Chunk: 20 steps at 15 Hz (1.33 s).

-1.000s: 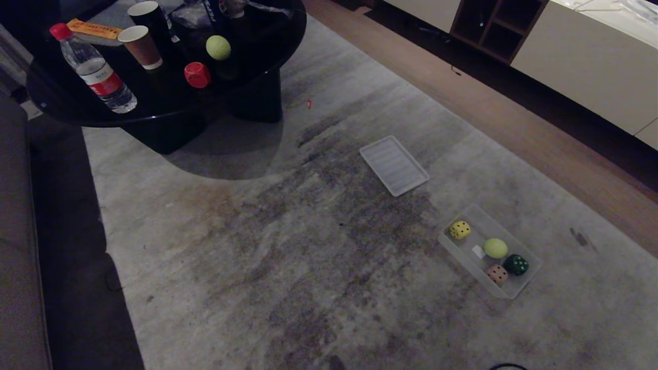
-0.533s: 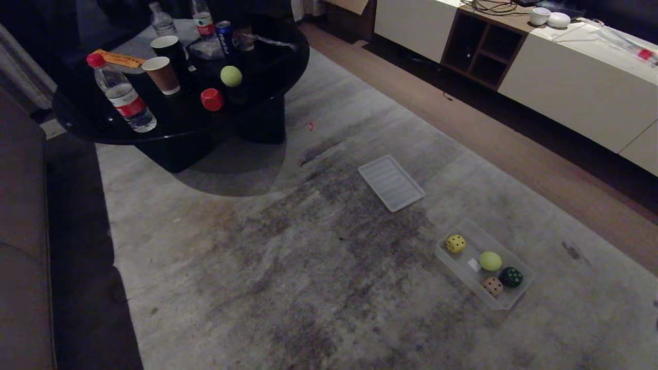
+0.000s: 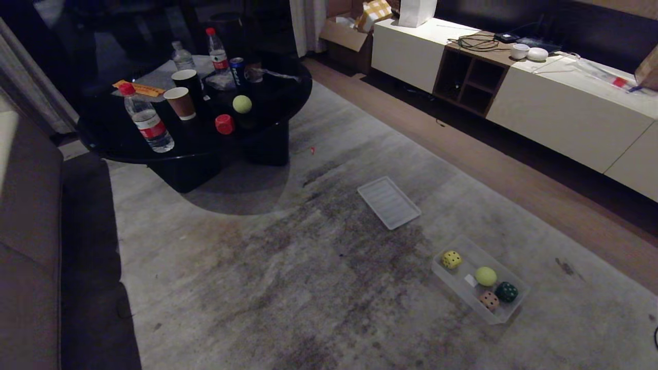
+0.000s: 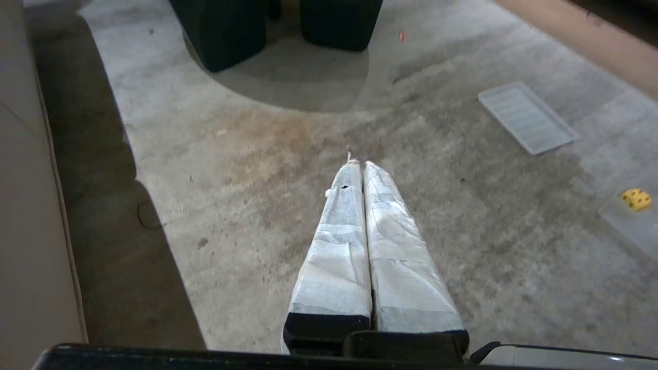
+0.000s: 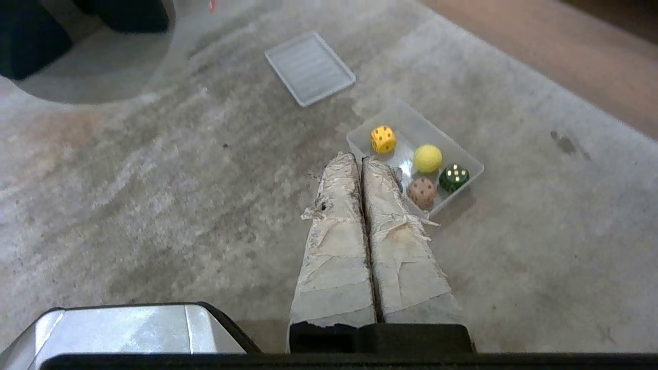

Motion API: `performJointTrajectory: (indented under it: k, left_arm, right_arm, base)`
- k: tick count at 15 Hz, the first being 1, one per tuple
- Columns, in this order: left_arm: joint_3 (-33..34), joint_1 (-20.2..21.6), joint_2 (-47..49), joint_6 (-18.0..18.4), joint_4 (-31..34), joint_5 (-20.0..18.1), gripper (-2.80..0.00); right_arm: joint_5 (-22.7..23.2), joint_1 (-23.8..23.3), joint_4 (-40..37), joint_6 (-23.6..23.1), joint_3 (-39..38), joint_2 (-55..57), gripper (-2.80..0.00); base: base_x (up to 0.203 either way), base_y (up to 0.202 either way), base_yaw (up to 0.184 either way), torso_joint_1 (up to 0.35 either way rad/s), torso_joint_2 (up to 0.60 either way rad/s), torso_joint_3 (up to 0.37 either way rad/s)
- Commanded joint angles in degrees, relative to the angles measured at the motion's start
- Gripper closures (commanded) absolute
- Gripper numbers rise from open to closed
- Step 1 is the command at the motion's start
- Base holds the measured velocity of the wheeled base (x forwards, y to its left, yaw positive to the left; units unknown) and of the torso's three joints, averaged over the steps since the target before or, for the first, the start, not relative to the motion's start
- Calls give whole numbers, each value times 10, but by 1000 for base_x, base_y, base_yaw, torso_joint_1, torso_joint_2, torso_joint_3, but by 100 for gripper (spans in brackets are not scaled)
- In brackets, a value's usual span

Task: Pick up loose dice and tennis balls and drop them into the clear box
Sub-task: Pick up toys out of the box

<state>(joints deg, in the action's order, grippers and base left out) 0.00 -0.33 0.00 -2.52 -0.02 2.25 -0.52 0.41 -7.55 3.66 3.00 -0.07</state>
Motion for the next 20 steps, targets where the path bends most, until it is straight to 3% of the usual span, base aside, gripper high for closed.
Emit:
performJointTrajectory:
  k: [1,20]
  left_arm:
    - [1,0,1,0,0,0,0]
    - [1,0,1,4,0,-1,0]
  right_arm:
    - [0,0,0,0,0,1,0]
    - [-2,0,0,10,0,1,0]
  base:
    - [0,0,0,7,0,203]
    - [0,0,0,3,3,204]
